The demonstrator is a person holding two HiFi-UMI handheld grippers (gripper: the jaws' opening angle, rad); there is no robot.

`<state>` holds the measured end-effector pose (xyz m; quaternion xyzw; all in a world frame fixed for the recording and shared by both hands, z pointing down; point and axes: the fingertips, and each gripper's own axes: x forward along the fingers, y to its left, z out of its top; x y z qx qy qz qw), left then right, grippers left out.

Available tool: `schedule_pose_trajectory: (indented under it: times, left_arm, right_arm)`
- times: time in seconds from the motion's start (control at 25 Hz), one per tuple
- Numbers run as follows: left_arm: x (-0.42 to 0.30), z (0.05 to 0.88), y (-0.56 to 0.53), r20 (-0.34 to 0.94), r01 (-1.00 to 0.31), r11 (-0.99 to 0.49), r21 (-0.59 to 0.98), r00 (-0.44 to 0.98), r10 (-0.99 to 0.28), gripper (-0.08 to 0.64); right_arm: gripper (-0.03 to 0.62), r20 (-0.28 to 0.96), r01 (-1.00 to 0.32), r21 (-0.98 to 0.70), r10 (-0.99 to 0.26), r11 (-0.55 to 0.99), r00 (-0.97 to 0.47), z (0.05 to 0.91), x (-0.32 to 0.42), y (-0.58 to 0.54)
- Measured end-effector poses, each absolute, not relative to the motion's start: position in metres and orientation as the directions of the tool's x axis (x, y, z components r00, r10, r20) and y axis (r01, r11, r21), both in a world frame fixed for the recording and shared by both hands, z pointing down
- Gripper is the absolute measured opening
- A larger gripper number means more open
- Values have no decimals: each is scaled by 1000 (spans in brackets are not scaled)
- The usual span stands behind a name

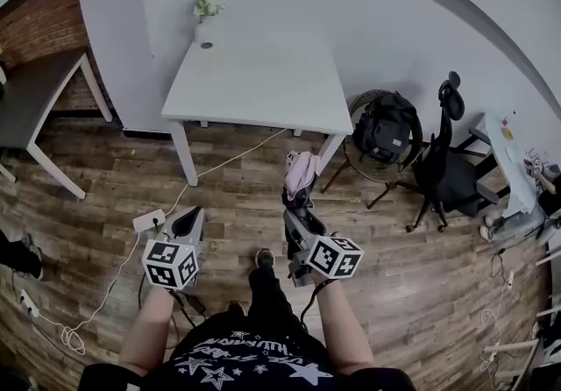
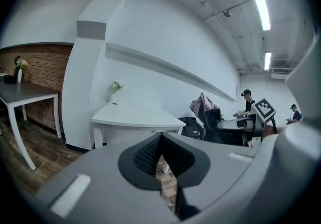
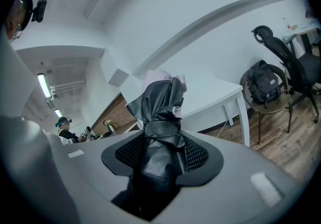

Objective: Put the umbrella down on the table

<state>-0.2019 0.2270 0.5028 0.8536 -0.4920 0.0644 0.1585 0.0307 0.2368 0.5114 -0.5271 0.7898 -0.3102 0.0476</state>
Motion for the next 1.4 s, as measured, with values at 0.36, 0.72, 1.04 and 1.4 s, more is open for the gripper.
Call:
schedule_pose_trajectory:
  times: [0.36,0.72,1.04,1.4]
  left_arm:
    - [-210,500,214,255,-863,-457,214,501,-827,3]
    - [-188,498,171,245,-855,-473,214,516,-821,4]
    - [-171,499,106,261,-858,-472,203,512,-818,3]
    - [-147,495,26,281,-875,-441,200,482,-830,3]
  right_arm:
    - [224,265,-795,-567,-865,218,-426,517,38,223]
    - [224,249,-784,-574,-862,236,-441,516,54,187]
    - [224,241,-773,-591,-864,230,-442,518,77,113]
    - [224,251,-756,-600,-836,261,-488,516,98,22]
